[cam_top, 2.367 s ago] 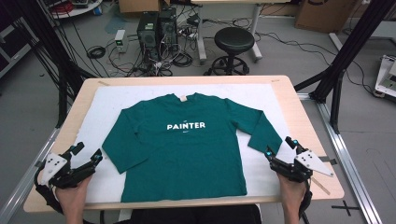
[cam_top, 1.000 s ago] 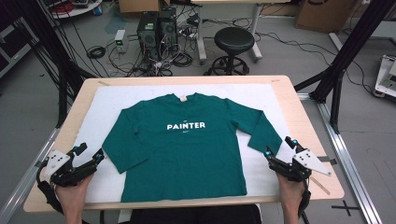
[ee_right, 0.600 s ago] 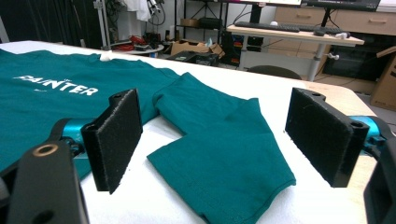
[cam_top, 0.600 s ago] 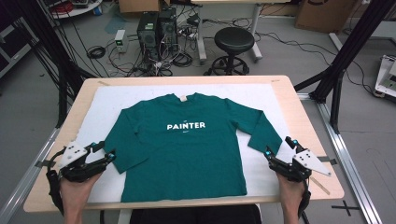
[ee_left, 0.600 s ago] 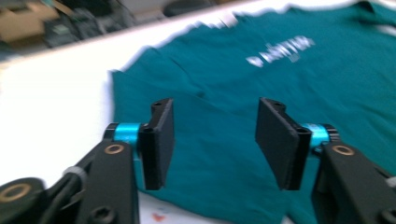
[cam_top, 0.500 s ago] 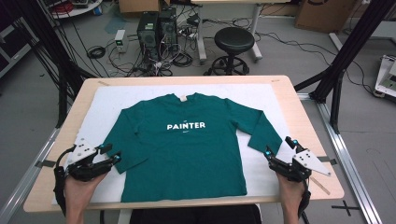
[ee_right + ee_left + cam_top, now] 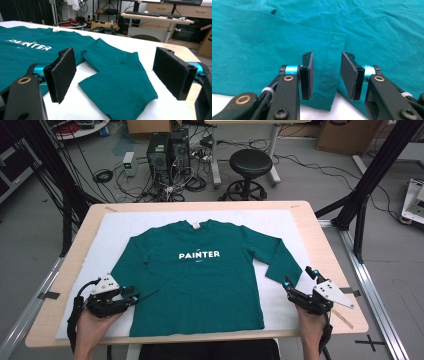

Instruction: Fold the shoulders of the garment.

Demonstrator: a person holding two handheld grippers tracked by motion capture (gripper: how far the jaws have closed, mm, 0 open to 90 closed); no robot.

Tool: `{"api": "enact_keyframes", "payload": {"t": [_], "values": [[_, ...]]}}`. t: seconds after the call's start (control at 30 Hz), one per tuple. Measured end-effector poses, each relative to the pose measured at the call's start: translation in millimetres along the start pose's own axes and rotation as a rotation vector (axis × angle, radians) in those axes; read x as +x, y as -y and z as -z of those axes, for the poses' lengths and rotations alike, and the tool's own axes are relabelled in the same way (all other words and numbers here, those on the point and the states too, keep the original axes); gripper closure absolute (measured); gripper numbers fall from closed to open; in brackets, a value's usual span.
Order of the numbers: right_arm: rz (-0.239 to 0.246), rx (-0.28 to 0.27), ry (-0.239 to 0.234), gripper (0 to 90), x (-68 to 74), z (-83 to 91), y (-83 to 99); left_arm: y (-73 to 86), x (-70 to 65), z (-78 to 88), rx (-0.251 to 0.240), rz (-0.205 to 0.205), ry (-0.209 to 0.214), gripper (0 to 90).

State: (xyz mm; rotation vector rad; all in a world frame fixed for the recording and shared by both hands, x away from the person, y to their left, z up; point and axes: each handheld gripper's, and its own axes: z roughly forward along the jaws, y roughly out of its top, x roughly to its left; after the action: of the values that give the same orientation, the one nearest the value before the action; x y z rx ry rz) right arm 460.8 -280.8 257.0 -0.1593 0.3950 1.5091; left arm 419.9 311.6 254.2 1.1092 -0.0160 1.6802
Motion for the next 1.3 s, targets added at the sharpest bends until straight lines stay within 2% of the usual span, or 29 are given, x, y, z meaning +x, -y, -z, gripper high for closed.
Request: {"api": "enact_keyframes", "payload": {"t": [0.23,0.37,0.53,0.57,0.6,0.63,0.67,0.7,0.8,0.93,1.13,1.3], "values": [[0.003,0.002,0.002,19.1,0.0,-0.1,0.0,-0.4,-4.0,-10.3,0.036,-0.015,0.034,62.5],[0.002,0.003,0.003,19.1,0.0,-0.2,0.0,-1.4,-5.5,-14.9,0.054,-0.025,0.028,62.9],[0.002,0.003,0.006,19.2,0.2,-0.4,-0.1,-1.4,-4.1,-15.3,0.055,-0.01,0.005,71.1],[0.005,0.003,0.009,19.2,0.0,-0.7,-0.1,-1.3,-3.7,-15.3,0.053,-0.008,0.001,75.5],[0.005,0.003,0.009,19.2,0.0,-0.7,-0.1,-1.2,-3.3,-15.2,0.053,-0.005,-0.005,75.5],[0.004,0.005,0.012,19.1,0.1,-0.8,-0.2,-1.2,-2.9,-15.1,0.052,0.0,-0.009,80.7],[0.004,0.005,0.012,19.1,0.1,-0.8,-0.2,-1.3,-2.2,-14.7,0.052,-0.001,-0.013,80.7],[0.002,0.004,0.011,19.1,0.1,-0.8,-0.2,-1.2,-2.0,-14.0,0.043,0.008,-0.014,84.5],[0.001,0.003,0.011,19.2,0.0,-0.7,-0.2,-1.1,-1.6,-13.0,0.035,0.011,-0.013,85.2],[0.003,0.004,0.011,19.1,0.0,-0.7,-0.2,-2.6,-2.0,-8.9,-0.002,0.027,-0.011,85.7],[0.004,0.004,0.015,19.1,0.2,-0.7,-0.2,-11.3,-1.3,-2.6,-0.056,0.053,-0.012,85.6],[0.004,0.005,0.018,19.2,0.6,-0.7,-0.2,-20.9,-5.3,-6.0,-0.086,0.059,-0.009,85.7]]}}
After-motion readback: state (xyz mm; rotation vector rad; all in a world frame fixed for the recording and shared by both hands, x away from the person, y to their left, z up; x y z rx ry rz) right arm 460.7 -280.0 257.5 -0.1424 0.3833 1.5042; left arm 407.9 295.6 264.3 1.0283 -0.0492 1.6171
